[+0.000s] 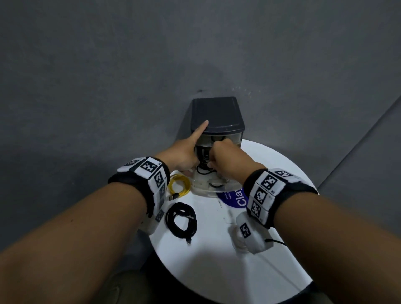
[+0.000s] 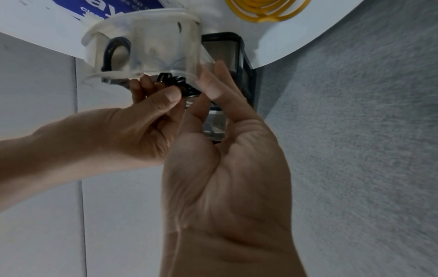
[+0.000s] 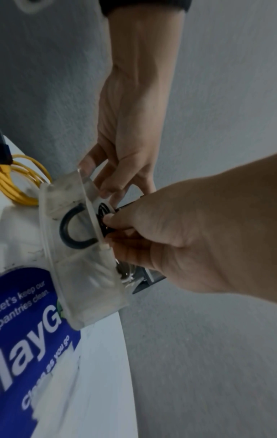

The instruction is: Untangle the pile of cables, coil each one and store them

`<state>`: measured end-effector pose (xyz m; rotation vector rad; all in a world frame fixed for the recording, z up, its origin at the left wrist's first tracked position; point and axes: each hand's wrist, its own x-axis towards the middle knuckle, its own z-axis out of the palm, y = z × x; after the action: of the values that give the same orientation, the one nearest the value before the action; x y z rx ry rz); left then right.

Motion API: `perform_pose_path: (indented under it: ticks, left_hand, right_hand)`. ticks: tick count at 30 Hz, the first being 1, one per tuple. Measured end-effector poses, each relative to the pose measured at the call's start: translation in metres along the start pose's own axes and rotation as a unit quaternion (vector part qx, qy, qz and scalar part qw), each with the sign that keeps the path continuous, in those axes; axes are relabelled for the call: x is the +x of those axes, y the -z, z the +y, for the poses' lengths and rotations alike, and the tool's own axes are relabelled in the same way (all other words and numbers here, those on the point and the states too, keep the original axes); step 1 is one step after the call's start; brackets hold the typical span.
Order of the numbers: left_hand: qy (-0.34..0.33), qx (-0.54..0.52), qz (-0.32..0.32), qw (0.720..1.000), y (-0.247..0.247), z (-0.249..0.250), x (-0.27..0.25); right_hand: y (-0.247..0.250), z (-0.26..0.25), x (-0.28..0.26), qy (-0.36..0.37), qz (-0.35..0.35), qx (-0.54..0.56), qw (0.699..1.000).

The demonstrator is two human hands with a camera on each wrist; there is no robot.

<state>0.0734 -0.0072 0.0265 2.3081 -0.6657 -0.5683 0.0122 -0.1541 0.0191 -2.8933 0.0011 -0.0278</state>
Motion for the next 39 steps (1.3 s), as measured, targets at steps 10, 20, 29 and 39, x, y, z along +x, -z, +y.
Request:
perform_pose_path:
  ticks: [10, 20, 29, 39]
  left_hand:
    - [0.017, 0.161, -0.001, 0.987, 0.017, 0.001, 0.019]
    - [-0.109, 0.257, 0.157, 0.947, 0.005, 0.030, 0.018]
    - [-0.114, 0.259, 0.193, 0.939, 0.009, 0.035, 0.016]
    - [-0.131, 0.228, 0.203, 0.943, 0.008, 0.029, 0.023]
  right_hand:
    - [0.025, 0.030, -0.023, 0.013, 0.124, 0.093, 0.988]
    - [0.029, 0.066, -0.036, 0.037, -0.031, -0.073, 0.996]
    - [0.030, 0.072, -0.017, 0.052, 0.073, -0.123, 0.988]
    - [0.009, 0.060, 0.029, -0.024, 0.114, -0.076, 0.990]
